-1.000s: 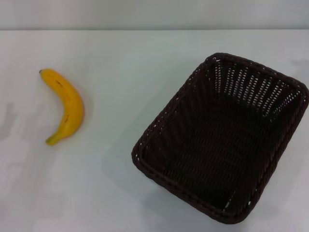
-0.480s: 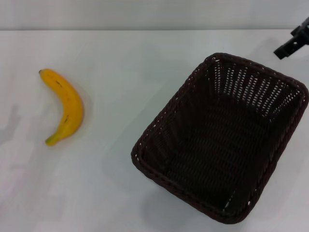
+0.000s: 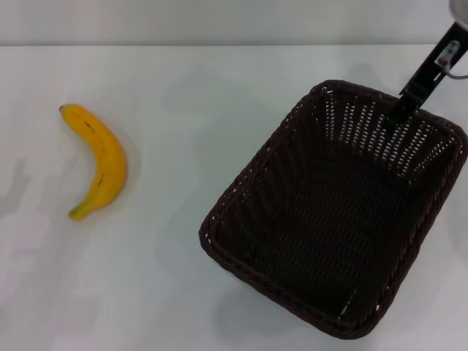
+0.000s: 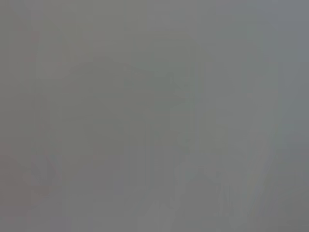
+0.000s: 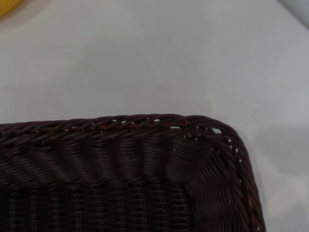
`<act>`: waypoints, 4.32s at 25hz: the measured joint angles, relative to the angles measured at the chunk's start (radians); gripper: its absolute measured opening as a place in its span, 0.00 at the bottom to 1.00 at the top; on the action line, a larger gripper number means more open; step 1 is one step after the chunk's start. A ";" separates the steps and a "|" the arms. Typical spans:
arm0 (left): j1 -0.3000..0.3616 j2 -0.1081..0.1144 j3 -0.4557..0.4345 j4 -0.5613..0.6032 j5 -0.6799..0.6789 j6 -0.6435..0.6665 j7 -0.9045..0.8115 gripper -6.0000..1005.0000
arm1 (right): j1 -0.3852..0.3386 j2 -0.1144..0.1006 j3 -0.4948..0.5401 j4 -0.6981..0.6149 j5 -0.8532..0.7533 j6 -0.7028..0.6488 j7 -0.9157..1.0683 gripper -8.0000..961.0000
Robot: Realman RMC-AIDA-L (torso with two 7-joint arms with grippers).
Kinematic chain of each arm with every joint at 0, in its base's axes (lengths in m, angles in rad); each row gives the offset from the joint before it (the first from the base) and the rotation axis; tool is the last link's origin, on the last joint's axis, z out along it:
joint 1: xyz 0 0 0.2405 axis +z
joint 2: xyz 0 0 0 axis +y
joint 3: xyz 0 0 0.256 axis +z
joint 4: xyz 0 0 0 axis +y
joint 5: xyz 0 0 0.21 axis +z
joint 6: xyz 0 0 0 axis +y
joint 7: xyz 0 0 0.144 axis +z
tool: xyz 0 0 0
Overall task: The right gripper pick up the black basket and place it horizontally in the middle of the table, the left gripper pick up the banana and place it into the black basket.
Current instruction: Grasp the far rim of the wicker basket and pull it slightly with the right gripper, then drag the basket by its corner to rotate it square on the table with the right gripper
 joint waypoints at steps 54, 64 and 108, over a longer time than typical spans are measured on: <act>-0.007 0.000 -0.009 0.083 -0.156 -0.027 0.122 0.88 | 0.223 0.019 -0.215 0.423 -0.008 -0.243 0.266 0.34; -0.008 0.009 -0.008 0.146 -0.241 -0.029 0.127 0.88 | 0.158 -0.054 -0.072 0.351 -0.023 -0.141 0.551 0.29; -0.100 0.058 -0.003 0.148 -0.228 0.094 0.138 0.88 | -0.070 0.033 -0.475 -0.132 0.130 0.103 1.077 0.20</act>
